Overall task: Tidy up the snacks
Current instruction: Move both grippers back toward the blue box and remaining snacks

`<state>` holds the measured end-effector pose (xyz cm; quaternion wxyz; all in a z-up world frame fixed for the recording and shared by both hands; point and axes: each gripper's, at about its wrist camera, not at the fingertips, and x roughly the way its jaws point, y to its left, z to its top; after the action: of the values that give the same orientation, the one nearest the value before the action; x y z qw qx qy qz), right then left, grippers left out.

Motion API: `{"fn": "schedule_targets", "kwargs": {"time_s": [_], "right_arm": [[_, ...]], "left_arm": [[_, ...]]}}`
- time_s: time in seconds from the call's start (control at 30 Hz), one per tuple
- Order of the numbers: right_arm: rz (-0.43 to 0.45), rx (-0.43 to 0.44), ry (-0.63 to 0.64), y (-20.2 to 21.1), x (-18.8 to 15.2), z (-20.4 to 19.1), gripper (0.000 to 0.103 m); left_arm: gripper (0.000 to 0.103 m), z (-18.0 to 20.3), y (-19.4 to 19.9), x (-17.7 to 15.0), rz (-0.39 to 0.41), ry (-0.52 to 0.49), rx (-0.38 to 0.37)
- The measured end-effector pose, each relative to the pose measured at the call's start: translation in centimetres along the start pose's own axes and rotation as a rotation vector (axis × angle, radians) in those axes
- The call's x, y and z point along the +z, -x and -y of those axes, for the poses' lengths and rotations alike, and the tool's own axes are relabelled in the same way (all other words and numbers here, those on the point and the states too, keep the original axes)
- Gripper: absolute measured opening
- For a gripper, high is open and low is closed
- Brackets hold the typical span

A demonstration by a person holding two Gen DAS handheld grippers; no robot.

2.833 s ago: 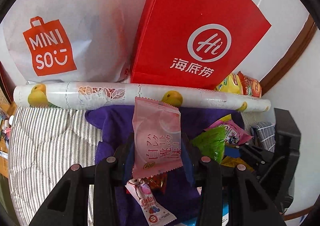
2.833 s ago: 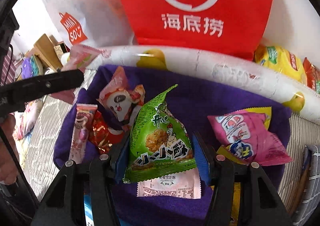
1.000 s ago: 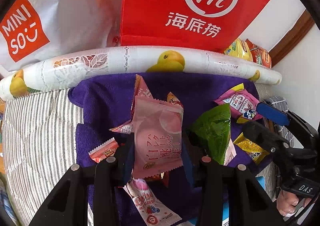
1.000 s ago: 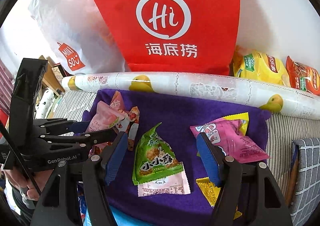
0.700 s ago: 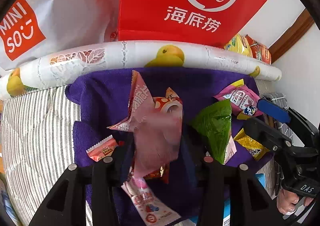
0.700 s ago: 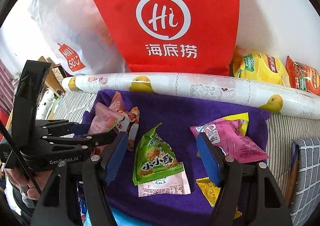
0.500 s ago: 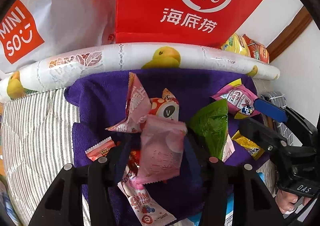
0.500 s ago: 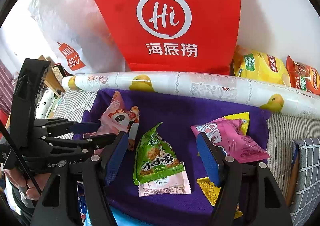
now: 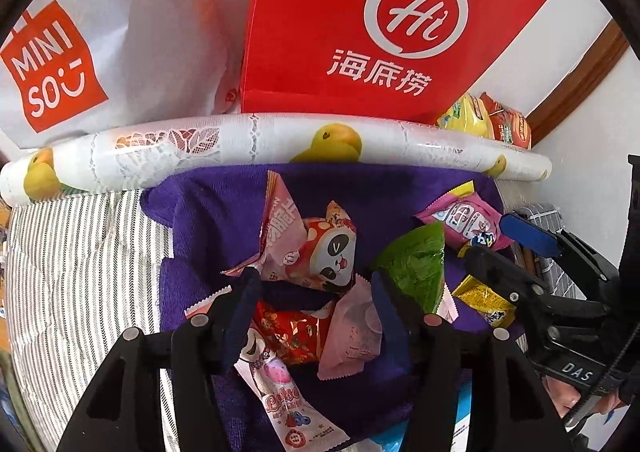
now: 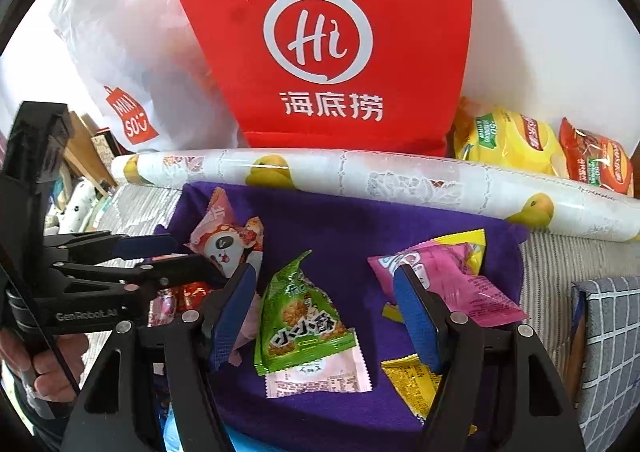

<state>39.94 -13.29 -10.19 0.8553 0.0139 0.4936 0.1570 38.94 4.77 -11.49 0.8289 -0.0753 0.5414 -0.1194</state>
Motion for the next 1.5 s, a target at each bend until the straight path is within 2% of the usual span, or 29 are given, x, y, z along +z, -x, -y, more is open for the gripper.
{"fn": "schedule_targets", "kwargs": {"time_s": [0.1, 0.23, 0.6, 0.77, 0.87, 0.93, 1.03, 1.13, 1.2, 1.33, 1.5], "right_arm": [[0.01, -0.053, 0.015, 0.3, 0.0, -0.2, 0.078], [0.049, -0.11, 0.013, 1.3, 0.0, -0.5, 0.081], [0.083, -0.163, -0.04, 4.7, -1.9, -0.5, 0.081], [0.083, -0.169, -0.076, 7.4, -3.4, -0.5, 0.081], [0.102, -0.213, -0.095, 9.3, -4.5, -0.6, 0.081], [0.119, -0.233, -0.111, 11.0, -5.4, -0.7, 0.081], [0.136, -0.232, -0.131, 13.1, -6.4, -0.8, 0.081], [0.142, -0.213, -0.143, 14.8, -7.4, -1.0, 0.081], [0.157, -0.189, -0.14, 15.8, -8.0, -1.3, 0.081], [0.175, -0.158, -0.152, 17.5, -9.3, -2.1, 0.081], [0.187, -0.159, -0.144, 18.9, -11.0, -3.5, 0.081]], "left_arm": [[0.055, 0.0, 0.6, -0.1, 0.015, -0.004, 0.006], [0.055, -0.1, 1.6, -0.2, 0.042, 0.0, 0.001], [0.055, 0.8, 4.2, -0.4, 0.106, -0.022, -0.012], [0.055, 1.8, 6.4, -0.9, 0.149, -0.039, -0.014], [0.055, 2.3, 8.0, -1.3, 0.174, -0.031, -0.048], [0.055, 3.0, 9.0, -1.5, 0.194, -0.046, -0.041], [0.055, 4.0, 10.7, -2.6, 0.222, -0.068, -0.029], [0.055, 4.5, 11.8, -4.0, 0.213, -0.072, -0.053], [0.055, 4.7, 12.6, -5.3, 0.211, -0.082, -0.044], [0.055, 4.6, 13.7, -7.5, 0.205, -0.09, -0.026], [0.055, 4.0, 15.2, -10.1, 0.204, -0.087, -0.016]]}}
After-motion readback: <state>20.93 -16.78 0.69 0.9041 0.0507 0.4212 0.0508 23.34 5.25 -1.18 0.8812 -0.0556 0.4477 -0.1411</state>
